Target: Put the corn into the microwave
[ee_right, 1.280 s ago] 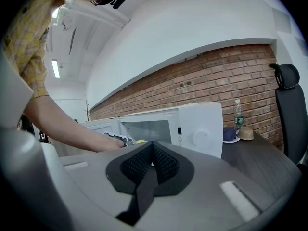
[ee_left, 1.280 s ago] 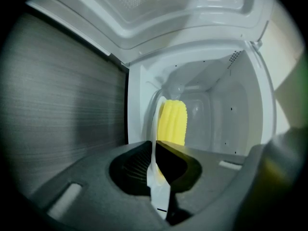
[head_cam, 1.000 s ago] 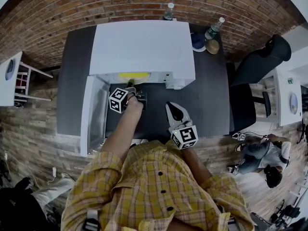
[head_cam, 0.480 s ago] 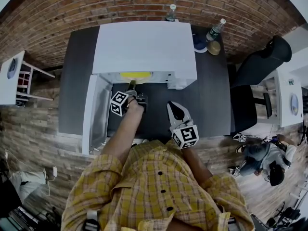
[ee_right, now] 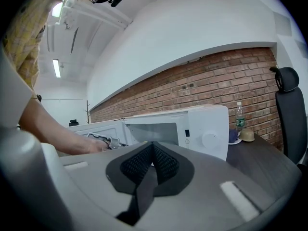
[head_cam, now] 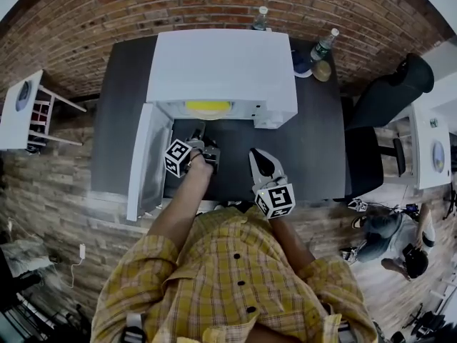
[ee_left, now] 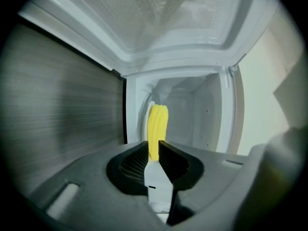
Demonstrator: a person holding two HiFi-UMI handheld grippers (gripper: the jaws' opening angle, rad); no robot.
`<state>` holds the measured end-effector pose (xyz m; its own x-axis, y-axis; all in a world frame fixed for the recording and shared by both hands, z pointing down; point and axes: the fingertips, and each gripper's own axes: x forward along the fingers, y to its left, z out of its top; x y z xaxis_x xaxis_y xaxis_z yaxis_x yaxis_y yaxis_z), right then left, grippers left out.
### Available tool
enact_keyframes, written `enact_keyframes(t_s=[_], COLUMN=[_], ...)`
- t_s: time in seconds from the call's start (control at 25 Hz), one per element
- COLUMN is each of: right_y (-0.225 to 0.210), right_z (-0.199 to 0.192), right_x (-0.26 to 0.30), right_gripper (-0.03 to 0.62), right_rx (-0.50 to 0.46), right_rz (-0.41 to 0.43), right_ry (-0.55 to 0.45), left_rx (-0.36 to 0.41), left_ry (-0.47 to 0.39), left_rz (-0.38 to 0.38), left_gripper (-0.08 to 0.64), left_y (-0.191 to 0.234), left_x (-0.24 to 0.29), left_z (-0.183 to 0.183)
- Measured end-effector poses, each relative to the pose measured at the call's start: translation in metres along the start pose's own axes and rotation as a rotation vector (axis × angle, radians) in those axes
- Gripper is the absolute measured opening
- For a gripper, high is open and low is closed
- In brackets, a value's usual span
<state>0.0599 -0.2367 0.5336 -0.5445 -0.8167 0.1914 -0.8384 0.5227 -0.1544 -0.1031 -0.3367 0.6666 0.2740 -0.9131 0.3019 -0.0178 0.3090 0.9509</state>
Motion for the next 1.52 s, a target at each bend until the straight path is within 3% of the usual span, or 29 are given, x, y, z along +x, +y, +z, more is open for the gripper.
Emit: enact_keyframes(t_s=[0.16,0.44,0.68,0.92,1.12,1.32,1.52], right_y=[0.008,0.020,0.022,0.030,0.037,0.039,0.043], right_z=[0.001,0.002,-0.003,-0.001,0.001,0.001,0.001], right_x=[-0.003,-0.012,-0.016,-0.020,-0.023,-0.029,-0.034], right_gripper=[0.002,0.003,0.003,0.003,0.003,0.003,0.003], right_rx=[-0.008,-0.033,-0.020,-0.003,-0.004,0.003,0.021], right_rz=[-0.004,-0.022,-0.033,-0.022,-0.018,-0.019,-0.016], right_ry=[-0.006,0.001,0.017,0.007,-0.001,-0.009,-0.021], left_rx=[0.041,0.102,0.212,0.439,0.566,0.754,0.926], left_ry=[0.026,0.088,0.126,0.153,0.158,0.191,0.196], left_rz=[-0.045,-0.101,-0.139,-0.200,-0.238,-0.284,-0.299], left_gripper=[0.003,0.002,0.000,-0.002,-0.005,-0.005,-0.005], left_y=[-0.012,-0.024,-0.032,-0.053,-0.067,-0.082,-0.089], left_x=[-0.019,-0.054,-0.078,-0.101,-0.113,-0.127,-0.143], left_z=[-0.004,-0.018,-0.026,-0.034,-0.041,-0.055,-0.063])
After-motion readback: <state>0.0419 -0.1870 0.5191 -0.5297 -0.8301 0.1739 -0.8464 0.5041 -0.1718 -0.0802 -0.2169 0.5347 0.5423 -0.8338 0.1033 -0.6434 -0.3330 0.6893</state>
